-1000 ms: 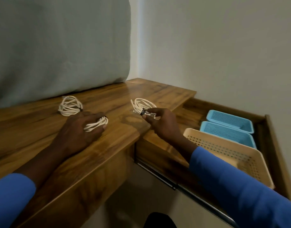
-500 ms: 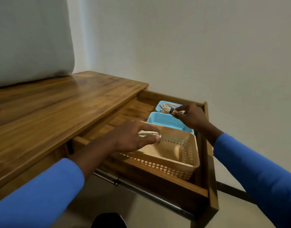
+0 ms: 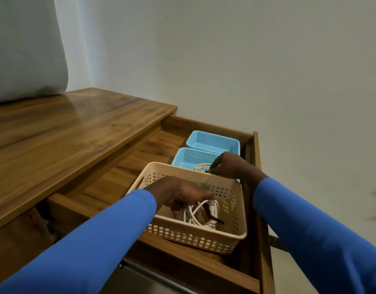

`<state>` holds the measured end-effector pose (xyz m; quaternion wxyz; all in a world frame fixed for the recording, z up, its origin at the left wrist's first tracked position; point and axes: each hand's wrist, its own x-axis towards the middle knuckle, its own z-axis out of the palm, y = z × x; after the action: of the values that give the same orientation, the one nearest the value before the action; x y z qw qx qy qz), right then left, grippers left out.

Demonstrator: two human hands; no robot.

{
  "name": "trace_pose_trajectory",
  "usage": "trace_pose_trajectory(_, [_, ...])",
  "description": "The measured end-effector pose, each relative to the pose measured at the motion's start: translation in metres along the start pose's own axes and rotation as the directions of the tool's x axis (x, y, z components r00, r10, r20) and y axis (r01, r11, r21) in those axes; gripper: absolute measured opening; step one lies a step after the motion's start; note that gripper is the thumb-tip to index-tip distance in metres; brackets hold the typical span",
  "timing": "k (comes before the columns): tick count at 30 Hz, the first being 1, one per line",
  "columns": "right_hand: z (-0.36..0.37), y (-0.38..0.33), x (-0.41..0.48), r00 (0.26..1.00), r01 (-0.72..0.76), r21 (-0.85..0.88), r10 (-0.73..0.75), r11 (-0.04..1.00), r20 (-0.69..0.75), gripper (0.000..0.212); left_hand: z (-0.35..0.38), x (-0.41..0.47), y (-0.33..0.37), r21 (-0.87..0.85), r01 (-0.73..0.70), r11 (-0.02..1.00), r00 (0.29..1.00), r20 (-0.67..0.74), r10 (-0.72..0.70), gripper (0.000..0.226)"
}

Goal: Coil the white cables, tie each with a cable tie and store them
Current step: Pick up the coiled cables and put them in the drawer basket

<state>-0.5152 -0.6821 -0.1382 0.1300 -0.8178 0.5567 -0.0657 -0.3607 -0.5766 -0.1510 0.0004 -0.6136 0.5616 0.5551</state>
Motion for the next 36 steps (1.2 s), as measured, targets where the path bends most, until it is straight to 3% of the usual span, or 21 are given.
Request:
trace_pose_trajectory(3, [0.002, 0.004, -0.003, 0.999, 0.012, -0.011, -0.013, 1.0, -0.036, 0.028, 0.022, 0.015, 0.017, 0.034, -0.01, 0.999, 1.0, 0.019, 0.01, 0.05])
trace_pose_trajectory(6, [0.006, 0.006, -0.008, 0.995, 0.04, -0.057, -0.045, 0.998, -0.093, 0.029, 0.033, 0.017, 0.036, 0.186, -0.058, 0.981, 0.987, -0.136, 0.085, 0.054])
trace_pose_trajectory(10, [0.01, 0.005, -0.015, 0.98, 0.025, -0.112, -0.047, 0.993, -0.194, 0.028, 0.027, 0.02, 0.035, 0.507, -0.051, 0.861, 0.937, -0.274, 0.217, 0.042])
trace_pose_trajectory(13, [0.008, 0.002, -0.019, 0.968, 0.015, -0.139, -0.049, 0.99, -0.246, 0.025, 0.037, 0.025, 0.027, 0.598, 0.025, 0.801, 0.907, -0.351, 0.234, 0.036])
trace_pose_trajectory(16, [0.005, 0.001, -0.023, 0.949, 0.036, -0.146, -0.08, 0.989, -0.305, 0.023, 0.043, 0.019, 0.031, 0.738, 0.082, 0.67, 0.843, -0.41, 0.348, 0.042])
trace_pose_trajectory(18, [0.003, -0.002, -0.026, 0.932, 0.054, -0.128, -0.096, 0.99, -0.351, 0.023, 0.039, 0.008, 0.034, 0.777, 0.078, 0.625, 0.809, -0.416, 0.416, 0.05])
trace_pose_trajectory(24, [-0.003, -0.027, -0.046, 0.875, 0.149, -0.042, -0.151, 0.988, -0.46, 0.024, 0.017, -0.039, 0.011, 0.718, 0.021, 0.696, 0.719, -0.495, 0.489, 0.058])
trace_pose_trajectory(30, [0.001, -0.1, -0.064, 0.815, 0.39, 0.076, -0.306, 0.918, -0.492, 0.023, -0.012, -0.136, -0.048, 0.717, -0.047, 0.695, 0.466, -0.6, 0.65, 0.051])
trace_pose_trajectory(33, [0.006, -0.156, -0.067, 0.795, 0.526, 0.153, -0.419, 0.837, -0.439, 0.024, -0.026, -0.186, -0.09, 0.659, 0.0, 0.752, 0.34, -0.707, 0.62, 0.039])
trace_pose_trajectory(36, [0.013, -0.219, -0.069, 0.746, 0.644, 0.2, -0.549, 0.738, -0.377, 0.025, -0.038, -0.232, -0.137, 0.601, 0.063, 0.797, 0.193, -0.791, 0.581, 0.043])
